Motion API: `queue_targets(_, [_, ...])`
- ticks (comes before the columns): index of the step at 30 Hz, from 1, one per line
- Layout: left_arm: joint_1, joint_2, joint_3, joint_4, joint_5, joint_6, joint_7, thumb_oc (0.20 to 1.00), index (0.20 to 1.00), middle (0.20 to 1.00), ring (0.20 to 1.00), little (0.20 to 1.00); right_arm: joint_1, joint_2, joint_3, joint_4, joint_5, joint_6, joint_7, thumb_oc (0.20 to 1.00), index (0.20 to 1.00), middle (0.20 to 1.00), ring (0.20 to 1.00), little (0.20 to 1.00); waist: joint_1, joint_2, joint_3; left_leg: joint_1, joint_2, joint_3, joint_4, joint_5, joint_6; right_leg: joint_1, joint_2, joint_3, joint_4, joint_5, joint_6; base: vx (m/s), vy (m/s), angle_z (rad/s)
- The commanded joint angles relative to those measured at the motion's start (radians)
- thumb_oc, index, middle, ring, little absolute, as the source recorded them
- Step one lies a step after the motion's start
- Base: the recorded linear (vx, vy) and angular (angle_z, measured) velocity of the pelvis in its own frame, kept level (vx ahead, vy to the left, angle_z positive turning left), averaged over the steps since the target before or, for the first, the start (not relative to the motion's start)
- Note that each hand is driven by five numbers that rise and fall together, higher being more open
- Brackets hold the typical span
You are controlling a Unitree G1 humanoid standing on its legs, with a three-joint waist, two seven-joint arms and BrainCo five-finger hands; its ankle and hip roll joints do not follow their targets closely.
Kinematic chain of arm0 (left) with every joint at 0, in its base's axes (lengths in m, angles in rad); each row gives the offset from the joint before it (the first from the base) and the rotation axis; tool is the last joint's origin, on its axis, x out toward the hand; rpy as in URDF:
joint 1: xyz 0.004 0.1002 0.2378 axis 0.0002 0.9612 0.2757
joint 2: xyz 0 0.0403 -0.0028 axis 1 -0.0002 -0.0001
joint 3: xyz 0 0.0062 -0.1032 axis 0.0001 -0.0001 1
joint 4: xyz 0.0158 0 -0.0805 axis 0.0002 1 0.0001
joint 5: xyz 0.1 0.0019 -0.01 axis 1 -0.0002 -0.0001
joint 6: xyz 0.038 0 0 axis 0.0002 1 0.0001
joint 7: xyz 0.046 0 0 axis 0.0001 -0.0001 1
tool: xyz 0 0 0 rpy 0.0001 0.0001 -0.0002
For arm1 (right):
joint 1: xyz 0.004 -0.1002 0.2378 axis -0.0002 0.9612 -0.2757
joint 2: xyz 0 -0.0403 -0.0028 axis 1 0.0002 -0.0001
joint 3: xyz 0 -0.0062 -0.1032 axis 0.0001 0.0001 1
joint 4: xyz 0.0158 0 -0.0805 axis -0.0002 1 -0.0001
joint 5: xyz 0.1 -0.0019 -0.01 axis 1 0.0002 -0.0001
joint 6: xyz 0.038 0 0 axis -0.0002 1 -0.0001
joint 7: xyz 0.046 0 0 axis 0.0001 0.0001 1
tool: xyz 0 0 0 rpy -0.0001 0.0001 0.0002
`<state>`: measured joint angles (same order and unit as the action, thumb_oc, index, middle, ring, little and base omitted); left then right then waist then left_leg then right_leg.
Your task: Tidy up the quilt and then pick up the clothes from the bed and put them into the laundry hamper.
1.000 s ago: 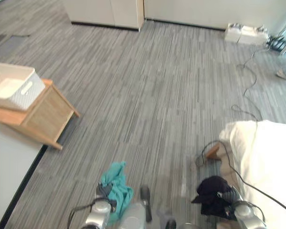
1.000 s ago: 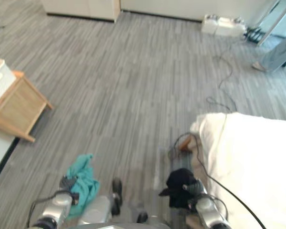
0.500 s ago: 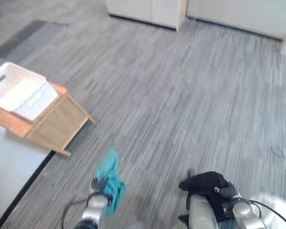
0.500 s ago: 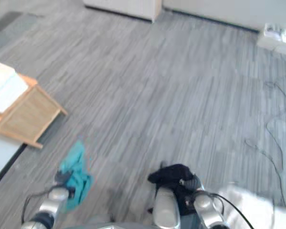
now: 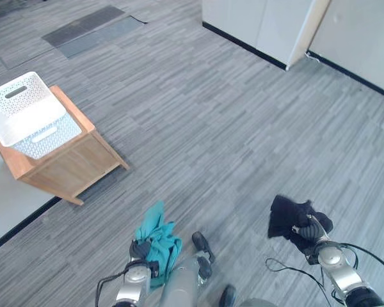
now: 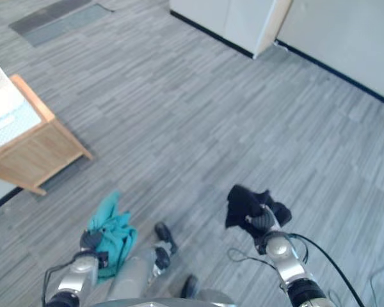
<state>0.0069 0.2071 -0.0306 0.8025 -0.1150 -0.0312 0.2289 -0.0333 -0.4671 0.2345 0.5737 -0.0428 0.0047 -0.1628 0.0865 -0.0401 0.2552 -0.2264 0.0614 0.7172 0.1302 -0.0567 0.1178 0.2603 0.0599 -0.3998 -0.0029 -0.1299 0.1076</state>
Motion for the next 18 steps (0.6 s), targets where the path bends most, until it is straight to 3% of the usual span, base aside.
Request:
queue_targets(1, [-0.004, 0.046, -0.052, -0.022, -0.029, 0.0, 0.016, 0.2, 0.2, 0.2, 0.2, 0.2, -0.02, 0.012, -0.067, 0.0, -0.031, -0.031, -0.013, 0.2, 0.2, 0.2, 0.2, 0.2, 0.029, -0.071, -0.022, 0.132, -0.054, -0.17, -0.059, -0.033, -0.038, -0.123, -0.199, 0.046, 0.483, 0.115, 0.154, 0.59, 0.06, 0.85])
queue_targets(2, [-0.011, 0.049, -0.06, -0.024, -0.027, 0.002, 0.026, 0.2, 0.2, 0.2, 0.2, 0.2, -0.011, 0.024, -0.07, -0.008, -0.03, -0.03, -0.011, 0.2, 0.2, 0.2, 0.2, 0.2, 0.012, -0.064, -0.011, 0.163, -0.059, -0.201, -0.066, -0.042, -0.027, -0.172, -0.196, 0.085, 0.603, 0.173, 0.154, 0.57, 0.013, 1.1])
queue_targets(4, [-0.03, 0.052, -0.07, -0.017, -0.025, 0.004, 0.039, 0.2, 0.2, 0.2, 0.2, 0.2, 0.001, 0.034, -0.075, -0.005, -0.025, -0.033, -0.018, 0.2, 0.2, 0.2, 0.2, 0.2, -0.016, -0.041, -0.003, 0.236, -0.064, -0.279, -0.114, -0.049, -0.018, -0.289, -0.211, 0.137, 0.743, 0.14, 0.154, 0.52, -0.033, 1.57])
queue_targets(5, [-0.039, 0.058, -0.079, -0.015, -0.012, 0.003, 0.044, 0.2, 0.2, 0.2, 0.2, 0.2, 0.009, 0.038, -0.08, 0.005, -0.021, -0.034, -0.019, 0.2, 0.2, 0.2, 0.2, 0.2, -0.023, -0.026, 0.001, 0.254, -0.042, -0.298, -0.133, -0.026, -0.027, -0.327, -0.211, 0.137, 0.722, 0.142, 0.137, 0.5, -0.158, 1.87])
queue_targets(7, [-0.053, 0.068, -0.101, -0.04, 0.011, -0.001, 0.049, 0.2, 0.2, 0.2, 0.2, 0.2, 0.027, 0.035, -0.085, -0.006, -0.016, -0.037, -0.021, 0.2, 0.2, 0.2, 0.2, 0.2, -0.056, -0.018, 0.005, 0.289, -0.044, -0.387, -0.16, -0.024, -0.047, -0.373, -0.224, 0.161, 0.606, 0.096, 0.102, 0.56, -0.205, 1.85])
queue_targets(8, [-0.061, 0.071, -0.114, -0.045, 0.024, -0.006, 0.051, 0.2, 0.2, 0.2, 0.2, 0.2, 0.038, 0.037, -0.089, -0.006, -0.008, -0.041, -0.024, 0.2, 0.2, 0.2, 0.2, 0.2, -0.071, -0.012, 0.005, 0.307, -0.044, -0.429, -0.166, -0.031, -0.063, -0.401, -0.208, 0.198, 0.526, 0.068, 0.083, 0.62, -0.224, 2.22])
queue_targets(10, [-0.074, 0.078, -0.125, -0.058, 0.044, -0.014, 0.051, 0.2, 0.2, 0.2, 0.2, 0.2, 0.053, 0.037, -0.097, -0.004, 0.006, -0.045, -0.031, 0.2, 0.2, 0.2, 0.2, 0.2, -0.101, -0.017, 0.0, 0.349, -0.047, -0.515, -0.177, -0.062, -0.096, -0.415, -0.191, 0.281, 0.24, 0.053, 0.073, 0.69, -0.317, 2.03])
queue_targets(12, [-0.084, 0.083, -0.118, -0.075, 0.059, -0.017, 0.051, 0.2, 0.2, 0.2, 0.2, 0.2, 0.074, 0.04, -0.115, -0.013, 0.009, -0.041, -0.037, 0.2, 0.2, 0.2, 0.2, 0.2, -0.13, -0.011, 0.001, 0.41, -0.024, -0.589, -0.2, -0.098, -0.134, -0.458, -0.22, 0.325, 0.023, 0.122, 0.1, 0.73, -0.369, 1.64])
queue_targets(14, [-0.082, 0.088, -0.108, -0.073, 0.079, -0.017, 0.054, 0.2, 0.2, 0.2, 0.2, 0.2, 0.087, 0.045, -0.117, -0.028, -0.003, -0.038, -0.03, 0.2, 0.2, 0.2, 0.2, 0.2, -0.146, -0.009, 0.006, 0.461, 0.008, -0.631, -0.199, -0.128, -0.161, -0.518, -0.254, 0.339, -0.027, 0.164, 0.129, 0.68, -0.384, 1.39])
queue_targets(16, [-0.07, 0.091, -0.098, -0.069, 0.078, -0.027, 0.049, 0.2, 0.2, 0.2, 0.2, 0.2, 0.088, 0.048, -0.105, -0.032, -0.008, -0.041, -0.016, 0.2, 0.2, 0.2, 0.2, 0.2, -0.154, -0.011, 0.011, 0.511, 0.031, -0.674, -0.161, -0.179, -0.184, -0.499, -0.26, 0.315, 0.003, 0.166, 0.137, 0.61, -0.375, 1.08])
queue_targets(18, [-0.047, 0.083, -0.09, -0.072, 0.069, -0.036, 0.045, 0.2, 0.2, 0.2, 0.2, 0.2, 0.087, 0.046, -0.093, -0.034, -0.006, -0.049, -0.001, 0.2, 0.2, 0.2, 0.2, 0.2, -0.159, -0.006, 0.004, 0.488, 0.073, -0.691, -0.007, -0.131, -0.21, -0.464, -0.237, 0.34, 0.041, 0.171, 0.123, 0.52, -0.421, 0.78])
